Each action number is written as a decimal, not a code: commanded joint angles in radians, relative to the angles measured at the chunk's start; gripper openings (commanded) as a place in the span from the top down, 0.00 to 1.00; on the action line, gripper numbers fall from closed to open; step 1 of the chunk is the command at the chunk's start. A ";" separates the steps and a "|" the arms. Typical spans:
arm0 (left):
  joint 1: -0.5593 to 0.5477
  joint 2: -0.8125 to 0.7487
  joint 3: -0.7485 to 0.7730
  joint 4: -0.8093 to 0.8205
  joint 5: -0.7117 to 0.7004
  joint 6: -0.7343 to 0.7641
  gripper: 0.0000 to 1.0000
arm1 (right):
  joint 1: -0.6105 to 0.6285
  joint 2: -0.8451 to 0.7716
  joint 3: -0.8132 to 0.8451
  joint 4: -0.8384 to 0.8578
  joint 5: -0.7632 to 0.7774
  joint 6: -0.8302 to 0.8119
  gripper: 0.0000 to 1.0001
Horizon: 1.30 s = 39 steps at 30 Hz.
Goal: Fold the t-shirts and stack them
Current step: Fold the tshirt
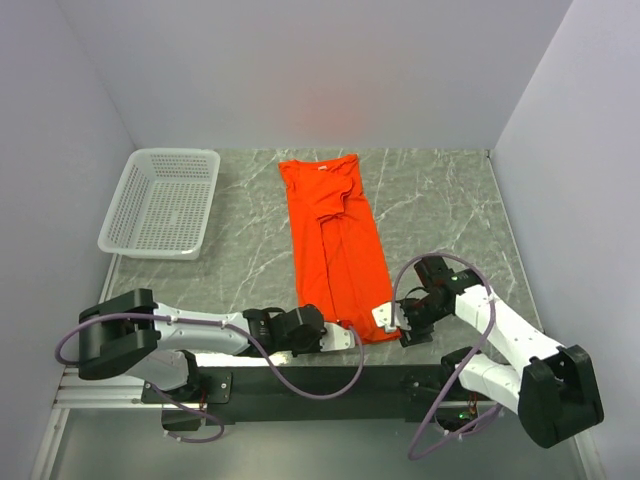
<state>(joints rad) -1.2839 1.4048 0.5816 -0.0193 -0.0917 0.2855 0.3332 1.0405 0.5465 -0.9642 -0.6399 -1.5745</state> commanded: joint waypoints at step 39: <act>-0.003 -0.096 -0.039 0.067 -0.011 -0.022 0.95 | 0.455 0.234 0.044 0.389 0.362 0.874 0.86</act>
<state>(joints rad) -1.2827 1.3472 0.5461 0.0010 -0.1032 0.2676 0.7769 1.2633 0.5930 -0.5823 -0.2714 -0.7570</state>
